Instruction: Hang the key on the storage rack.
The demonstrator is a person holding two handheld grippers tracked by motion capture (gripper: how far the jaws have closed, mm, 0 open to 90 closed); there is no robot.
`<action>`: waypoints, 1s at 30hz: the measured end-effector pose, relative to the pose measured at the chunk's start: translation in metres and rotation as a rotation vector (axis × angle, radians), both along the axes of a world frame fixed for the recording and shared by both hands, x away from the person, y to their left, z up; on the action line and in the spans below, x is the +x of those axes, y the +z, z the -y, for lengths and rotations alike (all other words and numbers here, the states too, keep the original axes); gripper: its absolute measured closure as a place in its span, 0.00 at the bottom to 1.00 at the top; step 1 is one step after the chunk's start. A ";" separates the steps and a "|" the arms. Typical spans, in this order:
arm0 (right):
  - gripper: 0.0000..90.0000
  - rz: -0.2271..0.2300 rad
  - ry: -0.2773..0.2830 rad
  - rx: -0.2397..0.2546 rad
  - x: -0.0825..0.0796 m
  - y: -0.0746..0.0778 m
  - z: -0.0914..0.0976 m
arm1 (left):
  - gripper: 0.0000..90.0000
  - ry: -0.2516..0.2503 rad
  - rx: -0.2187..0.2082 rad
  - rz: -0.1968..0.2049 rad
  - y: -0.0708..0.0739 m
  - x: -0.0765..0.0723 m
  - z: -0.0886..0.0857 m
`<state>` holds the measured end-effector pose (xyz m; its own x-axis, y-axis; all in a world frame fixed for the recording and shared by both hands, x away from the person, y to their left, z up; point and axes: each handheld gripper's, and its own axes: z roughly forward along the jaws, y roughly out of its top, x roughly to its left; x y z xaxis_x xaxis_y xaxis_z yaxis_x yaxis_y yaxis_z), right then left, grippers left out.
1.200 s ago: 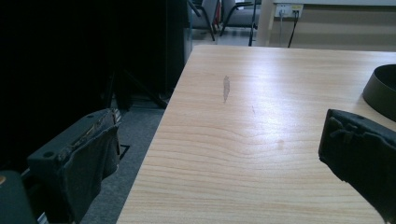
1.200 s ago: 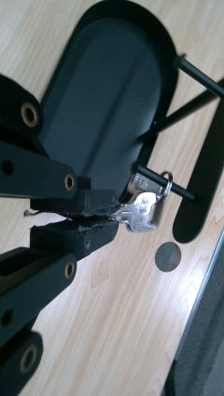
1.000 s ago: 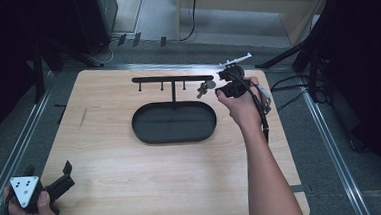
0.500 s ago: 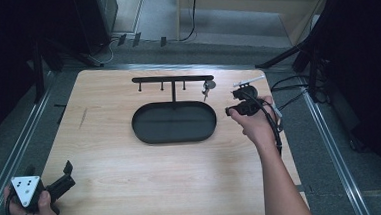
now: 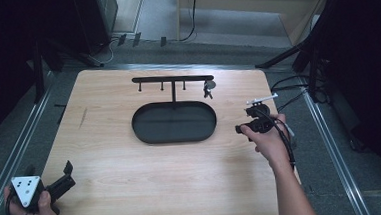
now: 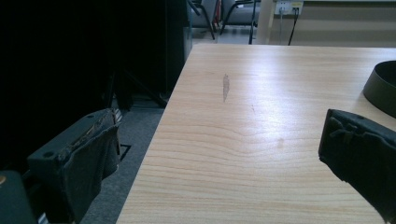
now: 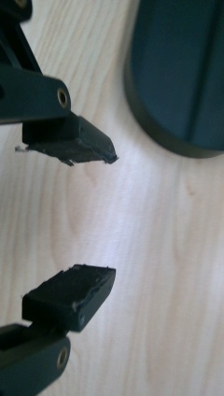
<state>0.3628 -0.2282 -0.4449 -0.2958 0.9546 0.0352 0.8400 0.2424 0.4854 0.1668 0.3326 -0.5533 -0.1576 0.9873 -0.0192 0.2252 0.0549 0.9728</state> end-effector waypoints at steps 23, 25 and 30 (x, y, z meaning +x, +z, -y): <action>0.00 -0.030 -0.077 0.001 -0.047 -0.050 0.046 | 0.00 0.000 0.002 0.005 0.000 -0.001 0.000; 0.00 -0.017 -0.118 -0.013 -0.052 -0.054 0.051 | 0.00 0.000 0.002 0.007 0.000 -0.001 0.000; 0.00 0.040 -0.133 0.035 -0.065 -0.063 0.065 | 0.00 0.000 0.007 0.007 0.000 -0.001 0.001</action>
